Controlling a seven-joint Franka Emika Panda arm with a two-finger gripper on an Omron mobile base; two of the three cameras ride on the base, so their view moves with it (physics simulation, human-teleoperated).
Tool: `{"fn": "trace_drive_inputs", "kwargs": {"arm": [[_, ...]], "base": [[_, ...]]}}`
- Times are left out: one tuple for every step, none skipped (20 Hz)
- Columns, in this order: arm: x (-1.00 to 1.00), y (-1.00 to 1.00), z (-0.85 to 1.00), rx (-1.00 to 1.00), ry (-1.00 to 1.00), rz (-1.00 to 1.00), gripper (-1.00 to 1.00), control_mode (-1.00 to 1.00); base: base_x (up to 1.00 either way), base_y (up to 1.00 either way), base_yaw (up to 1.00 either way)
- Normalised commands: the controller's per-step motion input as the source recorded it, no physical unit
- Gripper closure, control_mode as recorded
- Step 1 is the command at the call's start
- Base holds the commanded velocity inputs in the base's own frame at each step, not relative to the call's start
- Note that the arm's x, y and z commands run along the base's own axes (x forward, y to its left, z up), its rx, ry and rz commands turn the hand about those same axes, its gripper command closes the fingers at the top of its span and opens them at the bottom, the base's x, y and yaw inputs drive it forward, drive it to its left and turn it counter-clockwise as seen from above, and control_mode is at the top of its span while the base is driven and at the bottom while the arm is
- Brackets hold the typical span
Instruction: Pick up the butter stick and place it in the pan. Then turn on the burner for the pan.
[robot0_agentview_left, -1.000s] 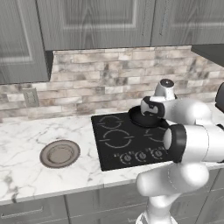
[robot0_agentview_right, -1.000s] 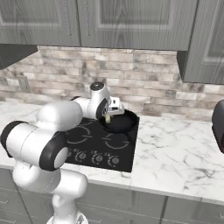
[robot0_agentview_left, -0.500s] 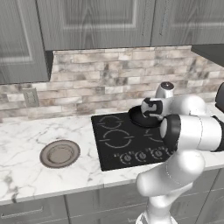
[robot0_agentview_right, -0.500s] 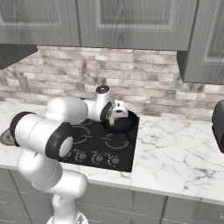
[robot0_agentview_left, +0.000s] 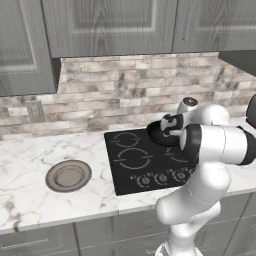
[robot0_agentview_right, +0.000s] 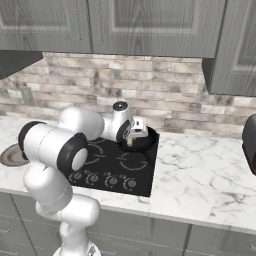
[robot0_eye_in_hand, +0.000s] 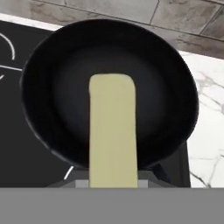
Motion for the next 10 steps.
{"fn": "trace_drive_inputs", "kwargs": {"arm": [[0.2,0.0,-0.14,0.0,0.03,0.0,1.0,-1.0],[0.23,0.0,-0.14,0.0,0.03,0.0,1.0,-1.0],[0.23,0.0,-0.14,0.0,0.03,0.0,1.0,-1.0],[0.19,-0.01,-0.12,0.0,0.03,0.0,1.0,-1.0],[0.19,-0.03,-0.09,0.0,0.01,0.0,1.0,-1.0],[0.18,-0.01,-0.1,0.0,0.01,0.0,1.0,-1.0],[0.17,-0.01,-0.11,0.0,0.01,0.0,1.0,-1.0],[0.18,-0.02,-0.14,0.0,0.02,0.0,1.0,-1.0],[0.16,-0.04,-0.13,0.0,0.01,0.0,1.0,-1.0],[0.16,-0.02,-0.14,0.0,0.01,0.0,1.0,-1.0]], "base": [[0.0,0.0,0.0],[0.0,0.0,0.0],[0.0,0.0,0.0],[0.0,0.0,0.0],[0.0,0.0,0.0],[0.0,0.0,0.0],[0.0,0.0,0.0],[0.0,0.0,0.0],[0.0,0.0,0.0],[0.0,0.0,0.0]]}}
